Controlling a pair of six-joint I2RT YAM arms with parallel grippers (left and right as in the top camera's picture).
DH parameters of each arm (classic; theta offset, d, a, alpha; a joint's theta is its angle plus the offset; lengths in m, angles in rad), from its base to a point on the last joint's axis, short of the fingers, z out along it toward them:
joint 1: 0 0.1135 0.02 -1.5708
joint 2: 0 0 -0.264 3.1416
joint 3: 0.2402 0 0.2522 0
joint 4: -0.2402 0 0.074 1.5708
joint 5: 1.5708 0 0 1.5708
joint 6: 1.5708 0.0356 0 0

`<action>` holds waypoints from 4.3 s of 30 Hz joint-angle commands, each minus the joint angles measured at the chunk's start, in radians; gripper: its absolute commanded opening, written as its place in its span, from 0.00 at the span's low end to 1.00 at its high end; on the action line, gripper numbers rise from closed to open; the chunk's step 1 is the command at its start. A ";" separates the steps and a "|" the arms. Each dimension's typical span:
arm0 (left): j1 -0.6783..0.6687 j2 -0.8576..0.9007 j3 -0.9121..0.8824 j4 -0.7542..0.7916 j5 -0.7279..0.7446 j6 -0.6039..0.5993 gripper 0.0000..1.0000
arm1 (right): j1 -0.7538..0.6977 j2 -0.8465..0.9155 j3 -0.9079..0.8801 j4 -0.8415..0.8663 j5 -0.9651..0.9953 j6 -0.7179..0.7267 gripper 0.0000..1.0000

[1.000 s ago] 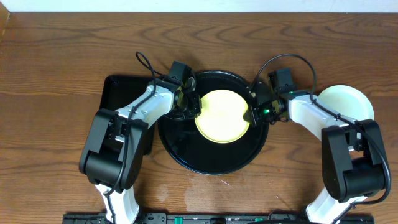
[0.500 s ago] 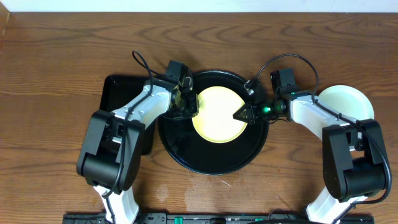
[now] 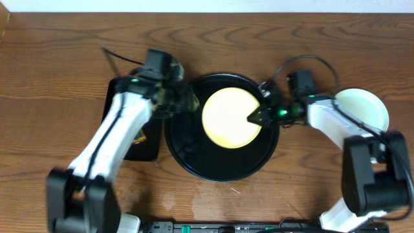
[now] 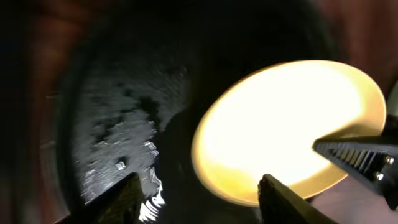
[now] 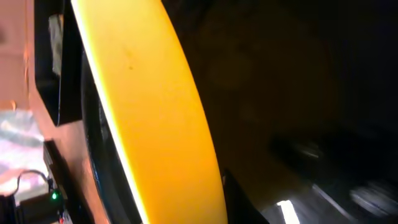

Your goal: Clean dirty plates on tray and stack at the side

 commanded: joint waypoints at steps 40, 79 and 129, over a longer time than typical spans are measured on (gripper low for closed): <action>0.253 -0.191 0.021 -0.297 -0.104 0.142 0.56 | 0.617 -0.580 0.000 -0.116 1.160 -0.178 0.01; 0.253 -0.437 0.020 -0.339 -0.108 0.193 0.85 | 0.715 -0.573 0.000 -0.045 1.339 -0.174 0.01; 0.253 -0.437 0.020 -0.338 -0.108 0.193 0.86 | -0.737 -0.454 0.000 -0.168 0.399 0.440 0.01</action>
